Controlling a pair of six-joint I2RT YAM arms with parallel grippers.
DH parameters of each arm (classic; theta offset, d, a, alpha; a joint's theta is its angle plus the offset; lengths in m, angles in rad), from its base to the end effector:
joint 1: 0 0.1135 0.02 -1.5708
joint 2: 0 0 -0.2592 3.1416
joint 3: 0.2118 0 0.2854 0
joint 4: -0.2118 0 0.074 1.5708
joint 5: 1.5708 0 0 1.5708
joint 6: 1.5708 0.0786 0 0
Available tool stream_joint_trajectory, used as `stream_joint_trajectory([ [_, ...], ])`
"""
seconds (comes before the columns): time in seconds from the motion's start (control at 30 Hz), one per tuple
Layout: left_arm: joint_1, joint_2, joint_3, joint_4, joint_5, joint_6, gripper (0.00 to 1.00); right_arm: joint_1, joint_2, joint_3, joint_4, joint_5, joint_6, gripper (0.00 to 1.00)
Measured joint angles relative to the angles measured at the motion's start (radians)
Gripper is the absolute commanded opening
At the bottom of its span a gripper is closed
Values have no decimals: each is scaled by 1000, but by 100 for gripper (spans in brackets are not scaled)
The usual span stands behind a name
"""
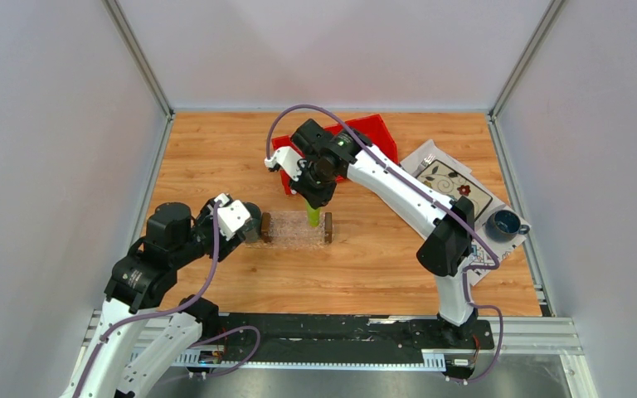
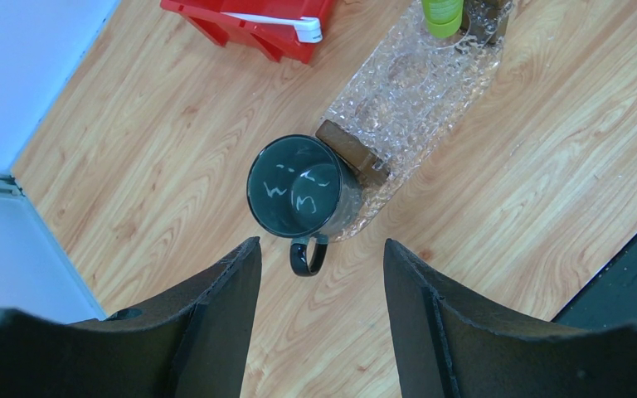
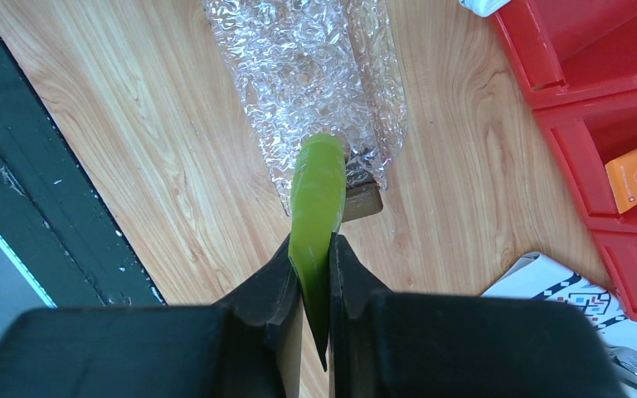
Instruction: Prepare toiletry sets of a toothbrush and toothpaste on the tray
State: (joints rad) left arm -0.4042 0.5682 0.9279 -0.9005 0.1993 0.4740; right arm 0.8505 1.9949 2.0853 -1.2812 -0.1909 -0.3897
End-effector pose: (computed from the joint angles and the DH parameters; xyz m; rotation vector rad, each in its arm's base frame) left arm 0.1512 -0.0816 0.3296 1.0007 1.8510 -0.1684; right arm 0.2890 0.3520 0.2943 -1.6633 2.2409 0.3826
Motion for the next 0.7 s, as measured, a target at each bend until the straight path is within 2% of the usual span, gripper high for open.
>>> stream_joint_trajectory([
  [0.7,0,-5,-6,1,-1,1,64,3,22,-6,7,1,0,0],
])
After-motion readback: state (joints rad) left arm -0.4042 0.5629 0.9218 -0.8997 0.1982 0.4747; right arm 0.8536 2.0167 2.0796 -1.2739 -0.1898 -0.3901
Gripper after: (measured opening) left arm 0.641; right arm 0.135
